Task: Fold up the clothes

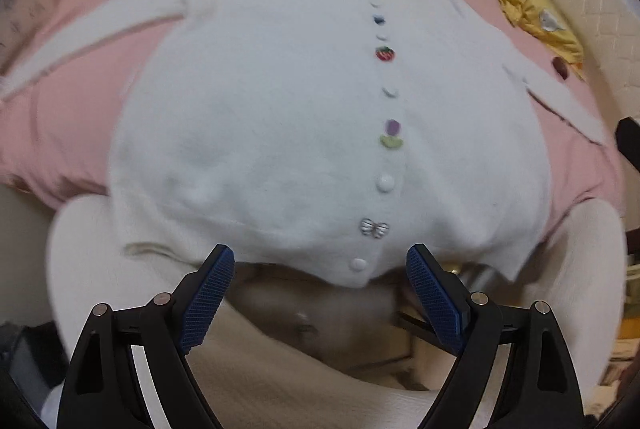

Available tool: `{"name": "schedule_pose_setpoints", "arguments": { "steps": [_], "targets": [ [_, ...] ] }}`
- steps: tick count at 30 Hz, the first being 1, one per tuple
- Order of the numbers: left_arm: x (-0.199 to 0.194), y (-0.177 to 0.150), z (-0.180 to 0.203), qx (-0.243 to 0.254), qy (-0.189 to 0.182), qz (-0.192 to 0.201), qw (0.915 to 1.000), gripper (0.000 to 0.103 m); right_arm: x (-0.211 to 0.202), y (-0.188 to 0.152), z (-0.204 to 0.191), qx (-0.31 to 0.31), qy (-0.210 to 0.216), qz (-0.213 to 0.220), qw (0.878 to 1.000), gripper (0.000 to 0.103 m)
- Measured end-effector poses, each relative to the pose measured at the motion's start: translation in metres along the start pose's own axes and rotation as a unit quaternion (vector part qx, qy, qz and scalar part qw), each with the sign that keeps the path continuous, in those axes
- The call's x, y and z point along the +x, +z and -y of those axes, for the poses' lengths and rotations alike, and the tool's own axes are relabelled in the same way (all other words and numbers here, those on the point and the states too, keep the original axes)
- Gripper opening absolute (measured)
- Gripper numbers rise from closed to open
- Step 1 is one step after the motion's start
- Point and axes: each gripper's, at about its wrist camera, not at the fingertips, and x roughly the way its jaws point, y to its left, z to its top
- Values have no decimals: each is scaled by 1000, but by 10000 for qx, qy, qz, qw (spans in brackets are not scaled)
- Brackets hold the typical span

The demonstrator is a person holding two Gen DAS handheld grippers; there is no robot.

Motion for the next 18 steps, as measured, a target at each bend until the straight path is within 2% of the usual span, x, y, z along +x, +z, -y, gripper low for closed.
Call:
{"name": "schedule_pose_setpoints", "arguments": {
  "steps": [5,18],
  "targets": [
    [-7,0,-1,-87,-37,110,9999,88,-4,1,7,156,95,79,9998,72],
    [-3,-2,-8,-156,-85,-23,9998,88,1,0,11,194,175,2,9997,72]
  ]
}}
